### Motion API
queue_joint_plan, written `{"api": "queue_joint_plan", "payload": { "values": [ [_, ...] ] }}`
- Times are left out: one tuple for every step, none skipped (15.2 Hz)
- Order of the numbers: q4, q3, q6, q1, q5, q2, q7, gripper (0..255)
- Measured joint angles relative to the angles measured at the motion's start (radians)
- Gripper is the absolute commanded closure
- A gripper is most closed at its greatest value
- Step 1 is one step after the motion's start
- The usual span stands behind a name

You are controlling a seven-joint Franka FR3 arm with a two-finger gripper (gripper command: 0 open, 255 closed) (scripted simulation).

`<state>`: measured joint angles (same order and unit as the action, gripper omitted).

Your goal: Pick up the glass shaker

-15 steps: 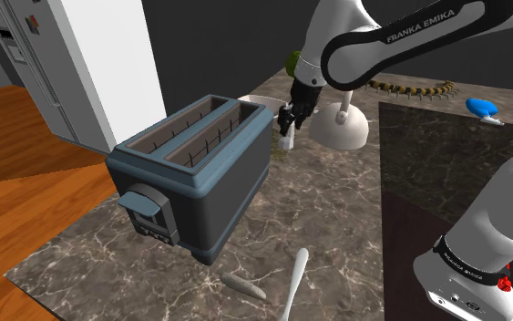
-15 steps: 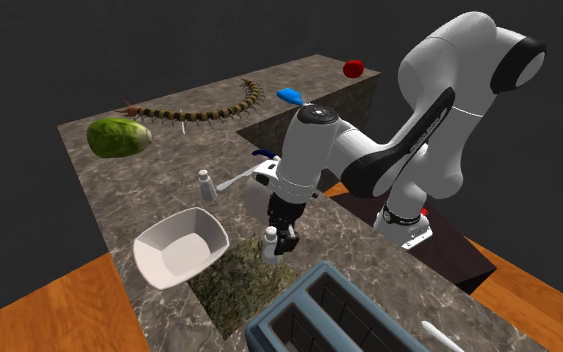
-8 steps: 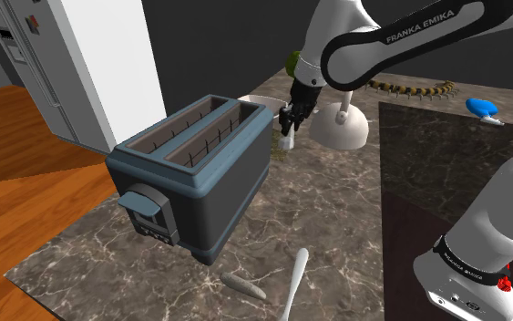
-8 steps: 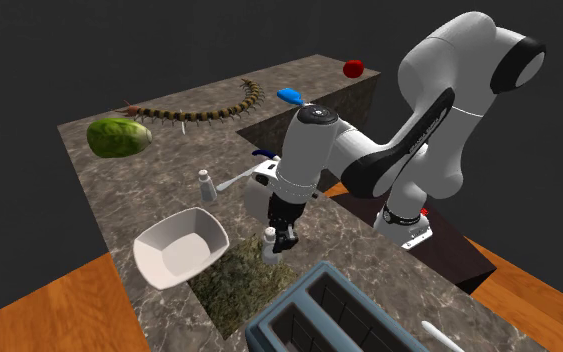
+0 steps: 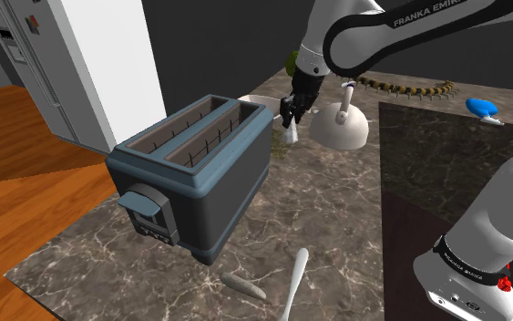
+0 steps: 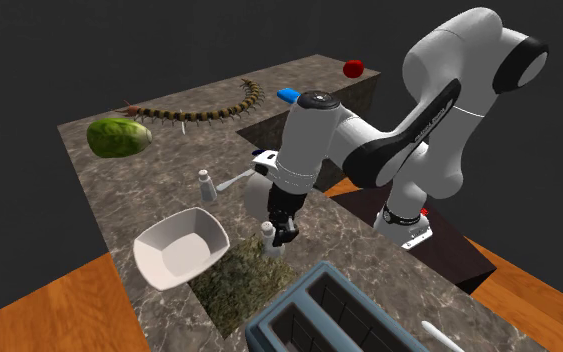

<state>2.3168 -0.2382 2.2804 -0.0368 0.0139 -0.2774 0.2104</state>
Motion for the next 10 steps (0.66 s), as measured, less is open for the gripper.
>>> {"api": "queue_joint_plan", "payload": {
  "values": [
    [-0.006,0.002,-0.013,0.000,0.002,-0.007,-0.002,255],
    [-0.017,0.003,-0.027,0.000,0.003,-0.010,-0.004,255],
    [-0.028,0.004,-0.042,0.000,0.004,-0.015,-0.006,255],
    [-0.036,0.005,-0.055,0.001,0.005,-0.019,-0.006,255],
    [-0.045,0.005,-0.068,0.001,0.006,-0.024,-0.007,255],
    [-0.058,0.006,-0.086,0.001,0.007,-0.028,-0.008,255],
    [-0.069,0.007,-0.101,0.001,0.007,-0.032,-0.010,255],
    [-0.079,0.009,-0.114,0.001,0.008,-0.035,-0.011,255],
    [-0.093,0.009,-0.125,0.000,0.007,-0.033,-0.011,255],
    [-0.099,0.009,-0.132,0.001,0.007,-0.034,-0.011,255]
  ]
}}
